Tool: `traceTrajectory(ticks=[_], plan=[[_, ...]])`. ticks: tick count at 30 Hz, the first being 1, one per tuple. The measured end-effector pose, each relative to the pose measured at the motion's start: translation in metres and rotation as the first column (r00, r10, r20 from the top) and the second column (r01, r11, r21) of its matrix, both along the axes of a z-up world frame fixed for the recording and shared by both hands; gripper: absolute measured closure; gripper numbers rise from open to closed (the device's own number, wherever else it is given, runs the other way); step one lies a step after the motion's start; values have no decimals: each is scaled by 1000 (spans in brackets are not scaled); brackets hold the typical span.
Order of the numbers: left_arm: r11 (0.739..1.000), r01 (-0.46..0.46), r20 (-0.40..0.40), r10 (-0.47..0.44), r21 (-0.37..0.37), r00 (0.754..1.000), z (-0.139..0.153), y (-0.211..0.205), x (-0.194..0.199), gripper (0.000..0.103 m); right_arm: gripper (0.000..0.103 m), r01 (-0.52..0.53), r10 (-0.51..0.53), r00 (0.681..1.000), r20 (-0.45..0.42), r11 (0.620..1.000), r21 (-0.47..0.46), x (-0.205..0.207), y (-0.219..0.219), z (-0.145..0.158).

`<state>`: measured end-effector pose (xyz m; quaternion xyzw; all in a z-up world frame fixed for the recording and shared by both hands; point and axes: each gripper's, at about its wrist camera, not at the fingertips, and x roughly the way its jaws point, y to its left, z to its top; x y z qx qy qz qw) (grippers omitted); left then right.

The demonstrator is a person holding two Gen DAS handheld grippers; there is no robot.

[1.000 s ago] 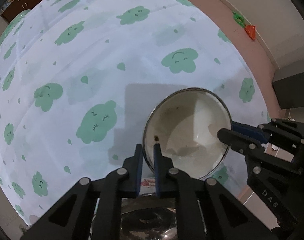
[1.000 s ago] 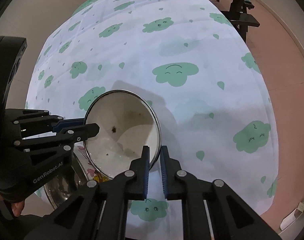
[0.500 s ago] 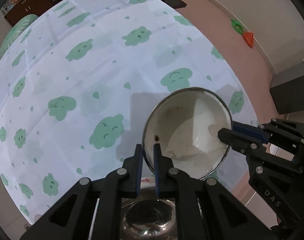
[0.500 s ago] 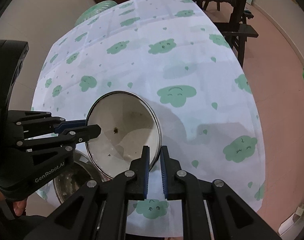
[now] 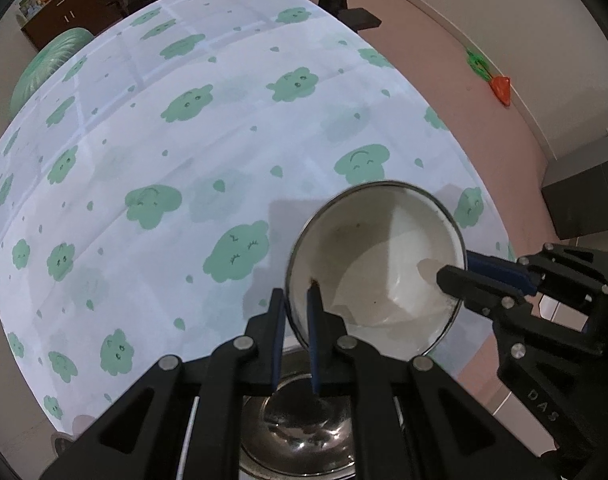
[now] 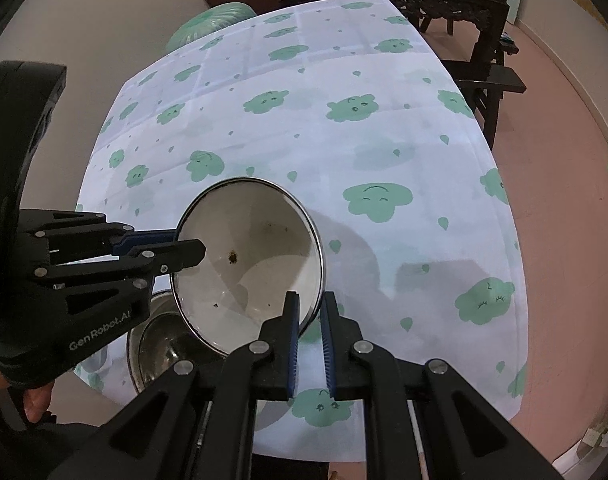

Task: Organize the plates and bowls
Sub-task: 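Lift the white enamel bowl with both grippers toward the steel bowl, then lower the white enamel bowl into the smaller steel bowl with both grippers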

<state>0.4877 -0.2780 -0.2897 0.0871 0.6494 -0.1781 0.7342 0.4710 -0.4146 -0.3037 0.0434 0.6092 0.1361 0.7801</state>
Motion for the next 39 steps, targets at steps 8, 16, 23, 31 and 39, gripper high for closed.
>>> traceTrajectory(ticks=[8, 16, 23, 31, 39], plan=[[1000, -15, 11, 15, 1, 1000, 9, 13, -14, 96, 91, -24, 24, 1000, 7, 1000, 9, -11, 11, 8], [1000, -28, 20, 28, 3, 999, 16, 28, -34, 96, 91, -52, 52, 999, 9, 999, 12, -27, 26, 13], [999, -40, 19, 40, 2, 999, 17, 42, -51, 96, 91, -74, 74, 997, 10, 997, 4, -44, 40, 16], [999, -42, 12, 42, 5, 999, 14, 54, -71, 96, 91, -90, 90, 996, -2, 996, -5, -63, 54, 15], [999, -36, 1, 36, 23, 999, 8, 61, -85, 96, 90, -108, 108, 994, -25, 994, -12, -78, 66, 10]])
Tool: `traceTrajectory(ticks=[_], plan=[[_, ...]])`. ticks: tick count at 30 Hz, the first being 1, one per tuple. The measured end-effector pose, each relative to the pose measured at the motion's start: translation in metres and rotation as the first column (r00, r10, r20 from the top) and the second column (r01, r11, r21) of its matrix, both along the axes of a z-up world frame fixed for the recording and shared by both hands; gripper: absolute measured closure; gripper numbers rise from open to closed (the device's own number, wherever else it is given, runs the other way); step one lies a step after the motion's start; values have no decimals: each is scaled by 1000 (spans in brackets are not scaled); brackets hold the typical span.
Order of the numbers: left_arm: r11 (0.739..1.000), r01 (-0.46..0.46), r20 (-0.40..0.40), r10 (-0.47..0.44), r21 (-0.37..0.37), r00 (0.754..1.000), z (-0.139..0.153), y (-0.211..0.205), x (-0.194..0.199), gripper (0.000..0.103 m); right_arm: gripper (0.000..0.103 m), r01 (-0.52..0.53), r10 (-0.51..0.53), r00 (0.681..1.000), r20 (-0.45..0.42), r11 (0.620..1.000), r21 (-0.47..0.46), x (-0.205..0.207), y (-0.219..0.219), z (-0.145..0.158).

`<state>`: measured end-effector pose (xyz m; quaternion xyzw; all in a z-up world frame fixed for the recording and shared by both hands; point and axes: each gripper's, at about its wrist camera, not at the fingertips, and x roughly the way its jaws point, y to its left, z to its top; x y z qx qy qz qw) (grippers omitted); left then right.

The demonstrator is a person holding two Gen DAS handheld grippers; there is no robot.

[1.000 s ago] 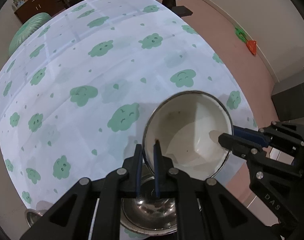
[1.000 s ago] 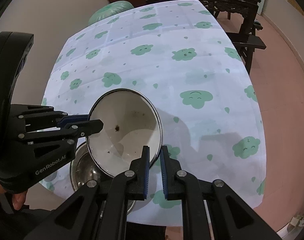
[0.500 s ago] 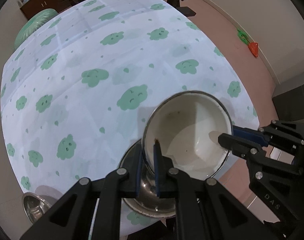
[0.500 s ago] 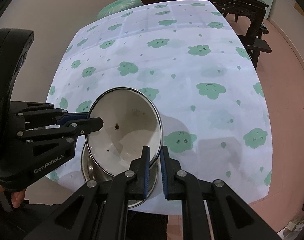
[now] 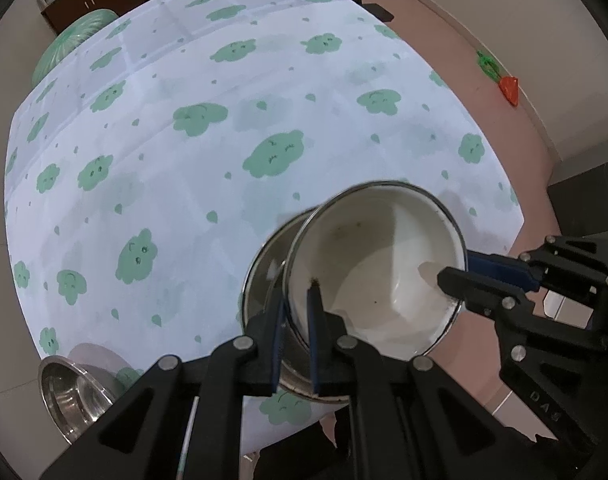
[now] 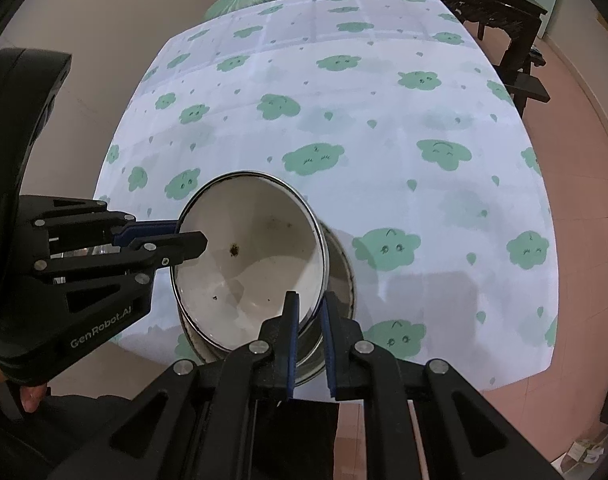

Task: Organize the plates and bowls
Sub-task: 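Lower the white enamel bowl into the smaller steel bowl with both grippers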

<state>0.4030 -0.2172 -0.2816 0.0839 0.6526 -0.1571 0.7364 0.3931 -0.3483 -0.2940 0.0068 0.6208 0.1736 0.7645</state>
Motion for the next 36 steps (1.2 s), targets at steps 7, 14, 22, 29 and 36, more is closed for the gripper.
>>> traceTrajectory(ticks=[7, 14, 22, 29, 36], plan=[[1000, 7, -17, -7, 15, 1000, -9, 3, -11, 96, 89, -6, 6, 1000, -24, 1000, 0, -9, 5, -8], [1000, 14, -32, -13, 25, 999, -16, 4, -19, 96, 89, -12, 12, 998, -55, 1000, 1, -15, 7, -17], [1000, 11, -51, -9, 27, 999, -25, 6, -24, 96, 89, -19, 19, 996, -84, 1000, -2, -17, 11, -27], [1000, 9, -64, -8, 25, 998, -30, 8, -25, 96, 89, -21, 20, 996, -90, 1000, -11, -18, 15, -33], [1000, 8, -84, -7, 16, 996, -36, 10, -24, 96, 89, -23, 21, 994, -103, 1000, -21, -17, 17, -40]])
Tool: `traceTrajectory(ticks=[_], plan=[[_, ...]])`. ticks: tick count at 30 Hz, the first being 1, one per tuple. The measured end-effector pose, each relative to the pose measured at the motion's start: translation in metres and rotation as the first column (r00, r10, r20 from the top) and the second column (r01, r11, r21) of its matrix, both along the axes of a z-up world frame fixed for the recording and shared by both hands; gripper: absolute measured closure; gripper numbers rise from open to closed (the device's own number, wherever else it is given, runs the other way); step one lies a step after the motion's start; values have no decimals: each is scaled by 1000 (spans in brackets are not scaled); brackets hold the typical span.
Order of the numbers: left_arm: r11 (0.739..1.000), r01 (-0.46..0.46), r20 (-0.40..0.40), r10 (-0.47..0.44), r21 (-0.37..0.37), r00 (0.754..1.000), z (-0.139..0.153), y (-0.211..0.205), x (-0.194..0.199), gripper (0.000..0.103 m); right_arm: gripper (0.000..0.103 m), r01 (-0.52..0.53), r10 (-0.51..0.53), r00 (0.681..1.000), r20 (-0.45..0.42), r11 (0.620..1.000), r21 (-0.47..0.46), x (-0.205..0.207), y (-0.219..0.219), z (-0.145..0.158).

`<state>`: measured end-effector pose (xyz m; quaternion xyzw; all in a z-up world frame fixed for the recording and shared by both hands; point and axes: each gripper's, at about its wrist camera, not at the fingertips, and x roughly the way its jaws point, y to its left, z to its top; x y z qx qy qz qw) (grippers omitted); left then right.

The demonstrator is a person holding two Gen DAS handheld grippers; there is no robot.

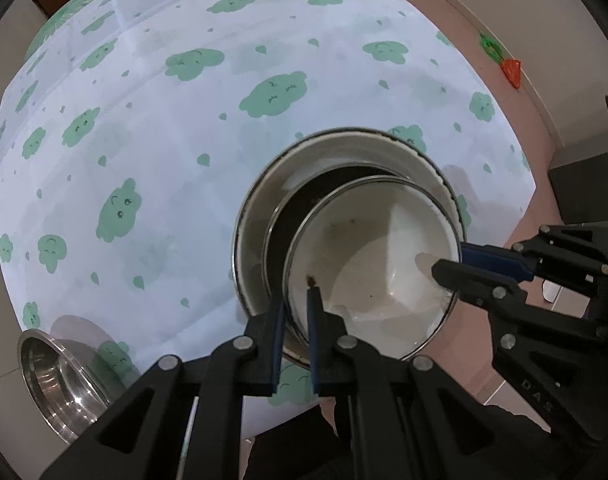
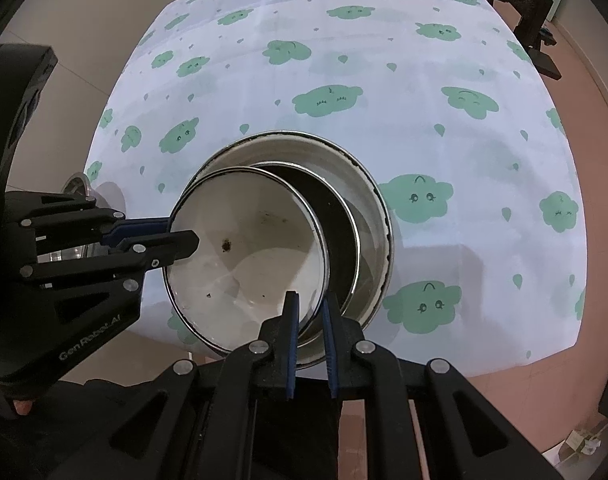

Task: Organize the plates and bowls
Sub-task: 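Lower the white enamel bowl into the smaller steel bowl with both grippers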

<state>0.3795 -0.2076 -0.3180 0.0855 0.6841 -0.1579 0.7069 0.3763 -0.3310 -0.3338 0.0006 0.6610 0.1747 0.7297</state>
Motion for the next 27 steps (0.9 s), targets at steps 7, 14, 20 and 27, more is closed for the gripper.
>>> traceTrajectory(ticks=[7, 14, 20, 27], plan=[[1000, 10, -15, -10, -1, 1000, -7, -1, 0, 96, 89, 0, 0, 1000, -10, 1000, -9, 1, 1, -6], [1000, 15, -34, -15, 7, 999, -16, -2, 0, 96, 89, -3, 3, 1000, -17, 1000, -20, 1, 1, -12], [1000, 15, -33, -15, 6, 999, -19, -4, 0, 96, 89, 2, -2, 1000, -9, 1000, -16, 2, -1, -13], [1000, 13, -38, -13, 9, 999, -21, -3, -1, 96, 89, -2, 2, 1000, 0, 1000, -18, 1, -2, -12]])
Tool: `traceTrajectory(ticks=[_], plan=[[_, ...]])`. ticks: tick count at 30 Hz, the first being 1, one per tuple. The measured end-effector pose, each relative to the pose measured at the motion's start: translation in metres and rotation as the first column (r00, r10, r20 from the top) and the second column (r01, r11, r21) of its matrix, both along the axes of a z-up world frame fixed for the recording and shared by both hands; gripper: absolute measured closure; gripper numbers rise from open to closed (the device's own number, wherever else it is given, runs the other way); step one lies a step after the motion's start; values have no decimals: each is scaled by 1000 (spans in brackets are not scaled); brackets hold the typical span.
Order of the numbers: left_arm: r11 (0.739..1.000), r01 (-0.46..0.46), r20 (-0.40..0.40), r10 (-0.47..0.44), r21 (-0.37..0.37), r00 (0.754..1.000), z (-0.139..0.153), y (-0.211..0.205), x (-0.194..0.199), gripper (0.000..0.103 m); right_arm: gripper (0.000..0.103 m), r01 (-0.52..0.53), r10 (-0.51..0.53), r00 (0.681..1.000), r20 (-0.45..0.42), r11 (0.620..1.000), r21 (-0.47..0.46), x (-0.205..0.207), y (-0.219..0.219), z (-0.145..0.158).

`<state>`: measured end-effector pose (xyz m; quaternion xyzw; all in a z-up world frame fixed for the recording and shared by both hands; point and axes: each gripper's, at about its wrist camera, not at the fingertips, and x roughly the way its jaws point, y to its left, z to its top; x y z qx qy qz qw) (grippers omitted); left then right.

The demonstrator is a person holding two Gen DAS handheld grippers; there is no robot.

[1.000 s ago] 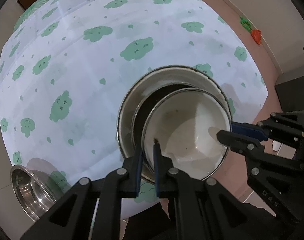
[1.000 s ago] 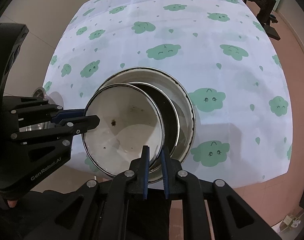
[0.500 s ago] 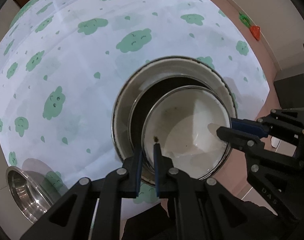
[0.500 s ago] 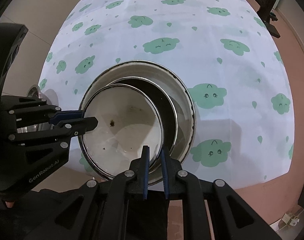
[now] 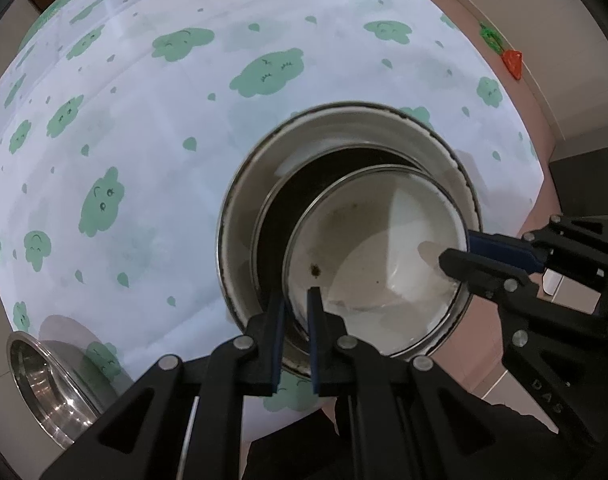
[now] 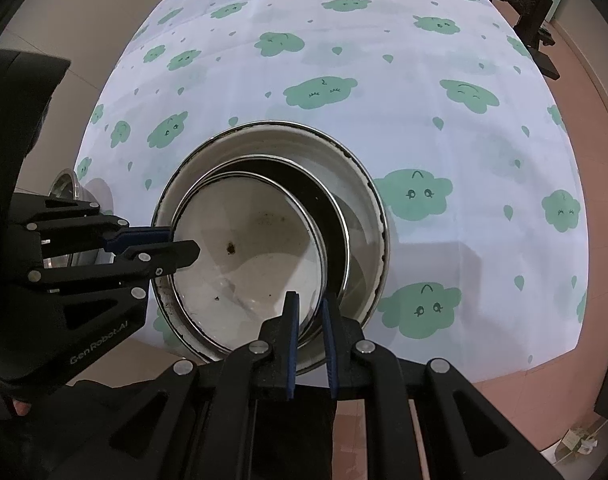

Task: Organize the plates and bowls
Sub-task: 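Lower the white enamel bowl into the smaller steel bowl with both grippers, then open the right gripper and withdraw it while the left gripper grips the stacked bowls' rim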

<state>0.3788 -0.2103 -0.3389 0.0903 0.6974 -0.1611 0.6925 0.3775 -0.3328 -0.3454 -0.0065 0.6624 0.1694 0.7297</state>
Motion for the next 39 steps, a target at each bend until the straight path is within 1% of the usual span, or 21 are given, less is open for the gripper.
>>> traceTrajectory(ticks=[6, 15, 19, 20, 21, 23, 33, 34, 38, 39], plan=[[1000, -2, 1, 2, 4, 1000, 0, -1, 0, 96, 89, 22, -22, 1000, 0, 1000, 15, 0, -2, 0], [1000, -9, 4, 9, 1, 1000, 1, 1, 0, 96, 89, 25, -25, 1000, 6, 1000, 15, -2, -1, 0], [1000, -18, 25, 18, -4, 1000, 7, 3, -1, 95, 89, 28, -29, 1000, 10, 999, 17, -3, -1, 1], [1000, -18, 26, 18, -4, 999, 8, 3, -1, 91, 89, 29, -29, 1000, 12, 999, 17, -3, -1, 1], [1000, -19, 29, 19, -7, 999, 8, 4, -2, 89, 85, 29, -29, 999, 14, 999, 14, -3, -1, 2], [1000, -17, 27, 17, -7, 1000, 8, 4, -3, 89, 83, 27, -27, 1000, 12, 999, 17, -4, -1, 2], [1000, -17, 29, 18, -8, 999, 11, 3, -4, 89, 83, 37, -37, 999, 23, 999, 15, -5, -2, 5], [1000, -17, 31, 17, -8, 999, 12, 3, -4, 88, 83, 37, -37, 999, 26, 999, 14, -5, -2, 6], [1000, -15, 51, 16, -3, 999, 15, 0, -4, 74, 82, 36, -36, 999, 36, 999, 13, -5, -3, 9], [1000, -16, 56, 16, -4, 998, 16, 0, -4, 73, 82, 35, -36, 999, 40, 999, 11, -5, -3, 10]])
